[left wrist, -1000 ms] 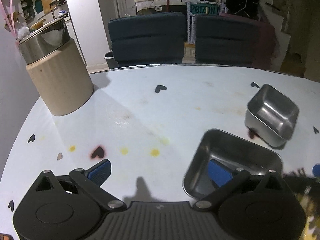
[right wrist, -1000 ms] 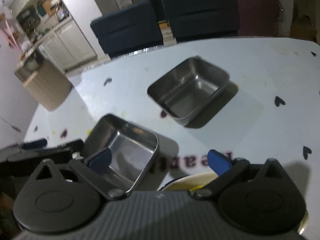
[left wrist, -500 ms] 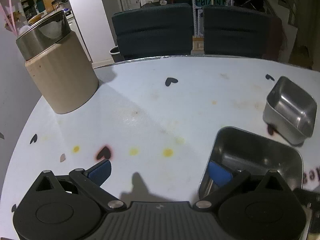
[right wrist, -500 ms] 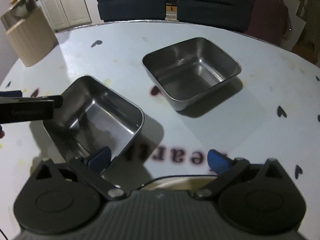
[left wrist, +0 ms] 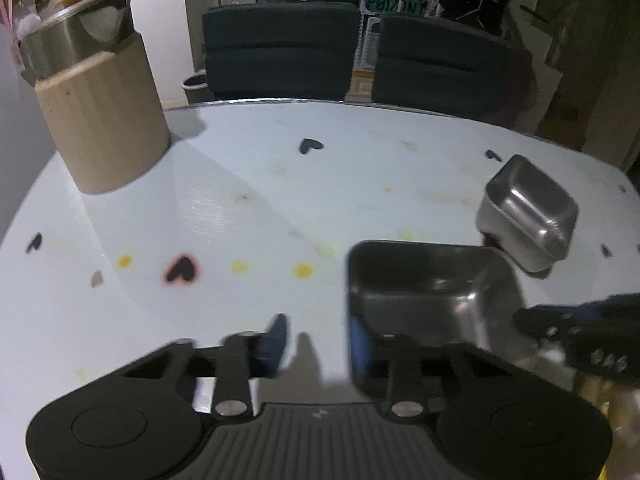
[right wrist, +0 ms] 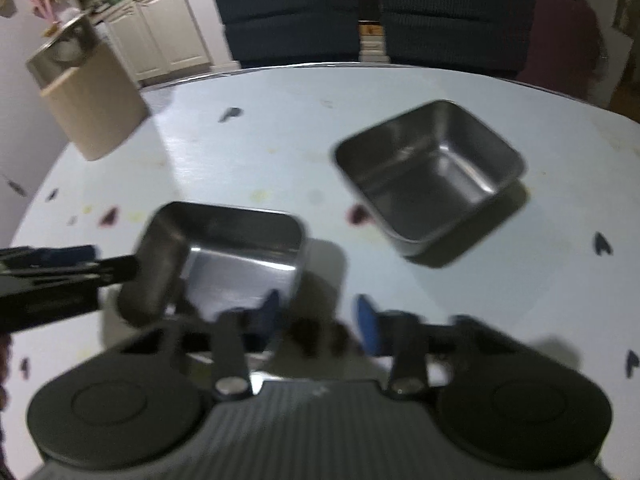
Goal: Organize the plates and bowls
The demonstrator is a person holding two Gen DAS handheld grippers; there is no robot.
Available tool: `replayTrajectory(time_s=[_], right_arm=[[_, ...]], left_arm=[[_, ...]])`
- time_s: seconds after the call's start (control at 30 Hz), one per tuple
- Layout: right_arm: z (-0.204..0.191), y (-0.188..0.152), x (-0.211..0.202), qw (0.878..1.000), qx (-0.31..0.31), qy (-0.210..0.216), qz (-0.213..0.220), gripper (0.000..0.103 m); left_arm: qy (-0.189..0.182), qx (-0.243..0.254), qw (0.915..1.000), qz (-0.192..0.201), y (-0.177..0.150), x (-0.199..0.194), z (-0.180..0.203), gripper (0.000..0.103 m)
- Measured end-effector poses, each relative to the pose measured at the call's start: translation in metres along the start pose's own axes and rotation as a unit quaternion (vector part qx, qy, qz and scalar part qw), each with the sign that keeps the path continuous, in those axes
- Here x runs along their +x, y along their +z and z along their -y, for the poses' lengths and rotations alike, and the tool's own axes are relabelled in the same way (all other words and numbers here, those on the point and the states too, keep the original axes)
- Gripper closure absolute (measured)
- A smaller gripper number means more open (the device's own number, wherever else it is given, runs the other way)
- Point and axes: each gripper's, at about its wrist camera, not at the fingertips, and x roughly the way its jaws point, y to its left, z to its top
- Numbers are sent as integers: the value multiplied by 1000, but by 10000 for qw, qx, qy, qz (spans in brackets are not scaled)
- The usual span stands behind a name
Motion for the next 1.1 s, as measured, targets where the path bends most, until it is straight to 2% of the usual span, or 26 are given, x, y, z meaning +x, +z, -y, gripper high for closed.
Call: replayTrajectory(time_s=[0.03, 0.07, 0.13, 0.33, 0.73, 1.1], right_arm=[[-4, -1, 1, 10000, -54, 42, -9, 87], [-6, -2, 1, 9999, -95, 83, -17, 89], [-10, -4, 1, 9997, -79, 207, -49, 95], [-26, -14, -4, 9984, -70, 529, -210, 95], [-86, -49, -19, 9933, -614, 814, -539, 94], [-114, -80, -24, 9879, -916, 945, -816, 92]], left_arm=[[-98, -36, 9999, -32, 0, -1, 0, 95], [-141, -46, 9999, -69, 0, -2, 0, 100], [-36, 43, 9999, -108, -2, -4, 1, 100], [101, -55, 9997, -225, -11, -20, -18, 100], [371, 262, 9974, -556, -53, -67, -48, 100], [480, 495, 9939, -860, -76, -74, -57, 100]])
